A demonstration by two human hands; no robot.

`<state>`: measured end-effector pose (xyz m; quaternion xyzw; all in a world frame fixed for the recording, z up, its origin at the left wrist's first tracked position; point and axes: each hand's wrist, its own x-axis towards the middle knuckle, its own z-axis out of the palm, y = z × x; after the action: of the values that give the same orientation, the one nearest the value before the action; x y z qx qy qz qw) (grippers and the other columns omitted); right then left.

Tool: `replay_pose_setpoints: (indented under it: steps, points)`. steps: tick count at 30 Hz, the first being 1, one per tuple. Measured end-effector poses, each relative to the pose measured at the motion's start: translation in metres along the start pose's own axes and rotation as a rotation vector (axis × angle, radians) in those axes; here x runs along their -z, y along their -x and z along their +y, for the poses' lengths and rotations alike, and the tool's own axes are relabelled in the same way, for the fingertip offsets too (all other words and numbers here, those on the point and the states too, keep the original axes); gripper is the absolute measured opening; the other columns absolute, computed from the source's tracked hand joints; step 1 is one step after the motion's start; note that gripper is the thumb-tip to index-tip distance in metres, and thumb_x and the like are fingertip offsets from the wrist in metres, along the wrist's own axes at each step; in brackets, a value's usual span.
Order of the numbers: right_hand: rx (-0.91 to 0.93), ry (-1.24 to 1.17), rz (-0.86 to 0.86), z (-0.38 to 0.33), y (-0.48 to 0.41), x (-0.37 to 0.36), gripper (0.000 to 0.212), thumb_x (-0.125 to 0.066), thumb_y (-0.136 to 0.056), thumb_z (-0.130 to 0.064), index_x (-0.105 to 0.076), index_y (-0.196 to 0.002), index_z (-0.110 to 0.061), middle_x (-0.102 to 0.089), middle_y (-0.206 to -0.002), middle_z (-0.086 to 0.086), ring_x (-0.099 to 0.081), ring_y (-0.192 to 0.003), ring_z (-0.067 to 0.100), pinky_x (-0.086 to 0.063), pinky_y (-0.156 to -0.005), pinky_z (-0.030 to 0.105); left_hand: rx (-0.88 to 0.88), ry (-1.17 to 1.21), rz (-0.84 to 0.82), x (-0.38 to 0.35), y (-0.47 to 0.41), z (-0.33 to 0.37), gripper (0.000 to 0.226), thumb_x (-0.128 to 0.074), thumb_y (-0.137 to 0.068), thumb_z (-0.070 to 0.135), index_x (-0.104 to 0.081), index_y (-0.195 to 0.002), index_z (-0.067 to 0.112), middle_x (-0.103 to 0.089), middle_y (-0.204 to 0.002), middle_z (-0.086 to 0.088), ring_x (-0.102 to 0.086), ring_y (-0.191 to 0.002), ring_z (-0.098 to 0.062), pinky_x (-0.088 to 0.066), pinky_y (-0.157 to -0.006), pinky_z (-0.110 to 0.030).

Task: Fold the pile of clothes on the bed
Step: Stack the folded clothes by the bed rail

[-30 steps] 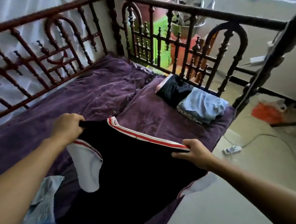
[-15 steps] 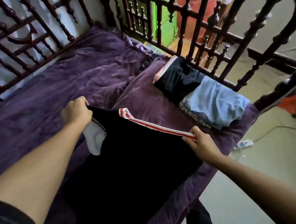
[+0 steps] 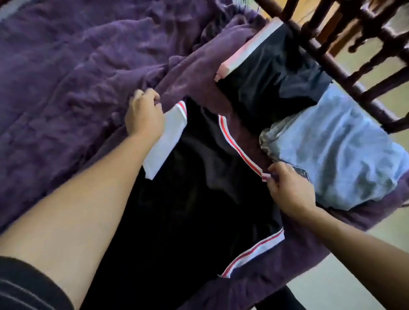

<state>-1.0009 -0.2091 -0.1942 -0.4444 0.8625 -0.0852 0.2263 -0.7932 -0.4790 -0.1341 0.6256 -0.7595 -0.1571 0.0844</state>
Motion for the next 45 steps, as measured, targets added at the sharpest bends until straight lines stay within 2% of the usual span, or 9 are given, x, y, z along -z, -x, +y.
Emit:
replay_pose_setpoints:
  steps: [9,15,18,21,26,31,35,39,45]
  points:
    - [0.462,0.136,-0.251,-0.135,-0.026,-0.017,0.032,-0.06,-0.086,-0.03,-0.057,-0.117,-0.022,-0.059,-0.107,0.0,-0.061,-0.097,0.026,-0.045,-0.067,0.034,0.485,-0.125,-0.237,0.026,0.124,-0.194,0.014,-0.063,-0.088,0.019,-0.065,-0.101,0.019,-0.063,-0.109,-0.01,-0.059,-0.102,-0.033,-0.048,-0.078,-0.04]
    - [0.704,0.323,-0.172,-0.219,-0.077,-0.083,0.075,-0.065,-0.079,-0.024,-0.028,-0.144,-0.034,-0.022,-0.156,0.0,-0.064,-0.091,0.034,-0.045,-0.057,0.033,0.687,-0.134,-0.224,-0.002,0.169,-0.306,0.044,-0.064,-0.089,0.029,-0.053,-0.13,0.017,-0.049,-0.126,-0.016,-0.047,-0.116,-0.036,-0.044,-0.091,-0.047]
    - [0.727,0.427,-0.133,-0.257,-0.121,-0.101,0.093,-0.076,-0.074,-0.023,-0.02,-0.148,-0.035,-0.013,-0.159,0.007,-0.064,-0.092,0.04,-0.044,-0.066,0.037,0.633,-0.151,-0.273,-0.018,0.162,-0.344,0.066,-0.065,-0.085,0.045,-0.036,-0.142,0.029,-0.041,-0.138,-0.012,-0.04,-0.124,-0.035,-0.038,-0.098,-0.05]
    - [0.641,0.626,-0.208,-0.28,-0.153,-0.105,0.057,-0.071,-0.081,-0.034,-0.05,-0.134,-0.03,-0.055,-0.13,0.017,-0.058,-0.107,0.04,-0.043,-0.088,0.042,0.481,-0.229,-0.252,-0.035,0.156,-0.357,0.042,-0.064,-0.087,0.041,-0.058,-0.126,0.026,-0.054,-0.122,-0.009,-0.048,-0.114,-0.032,-0.037,-0.092,-0.048]
    - [0.446,0.171,0.117,-0.308,-0.181,-0.098,0.037,-0.06,-0.082,-0.039,-0.067,-0.11,-0.015,-0.067,-0.101,0.021,-0.062,-0.095,0.04,-0.048,-0.082,0.044,0.466,-0.11,0.197,-0.022,0.136,-0.372,0.02,-0.061,-0.091,0.028,-0.071,-0.097,0.012,-0.065,-0.097,-0.017,-0.057,-0.093,-0.041,-0.042,-0.079,-0.047]
    - [0.204,-0.159,0.105,-0.337,-0.238,-0.085,0.032,-0.044,-0.074,-0.034,-0.065,-0.091,-0.016,-0.067,-0.1,0.014,-0.065,-0.099,0.036,-0.053,-0.073,0.038,0.558,-0.088,0.155,-0.01,0.103,-0.386,0.012,-0.063,-0.089,0.024,-0.067,-0.095,0.015,-0.064,-0.105,-0.017,-0.056,-0.101,-0.041,-0.043,-0.087,-0.05]
    - [0.347,0.072,0.015,-0.312,-0.224,-0.096,0.058,-0.061,-0.085,-0.024,-0.042,-0.14,-0.022,-0.043,-0.144,0.01,-0.049,-0.126,0.029,-0.039,-0.105,0.038,0.489,-0.198,0.074,-0.029,0.118,-0.37,0.034,-0.069,-0.082,0.021,-0.06,-0.114,0.014,-0.051,-0.122,-0.017,-0.045,-0.114,-0.04,-0.037,-0.093,-0.053]
    - [0.662,0.024,0.066,-0.28,-0.152,-0.097,0.064,-0.06,-0.082,-0.013,-0.04,-0.142,-0.017,-0.026,-0.154,0.014,-0.039,-0.133,0.034,-0.034,-0.106,0.037,0.27,-0.172,0.127,-0.045,0.168,-0.326,0.034,-0.069,-0.076,0.015,-0.063,-0.11,0.014,-0.05,-0.125,-0.014,-0.046,-0.115,-0.038,-0.038,-0.092,-0.05]
    - [0.892,-0.075,-0.195,-0.172,0.005,-0.105,0.013,-0.066,-0.082,-0.008,-0.069,-0.094,-0.013,-0.065,-0.089,0.005,-0.063,-0.084,0.026,-0.052,-0.074,0.035,0.06,0.039,-0.069,-0.076,0.296,-0.222,0.018,-0.057,-0.077,0.019,-0.066,-0.092,0.014,-0.059,-0.099,-0.007,-0.057,-0.09,-0.031,-0.046,-0.074,-0.042]
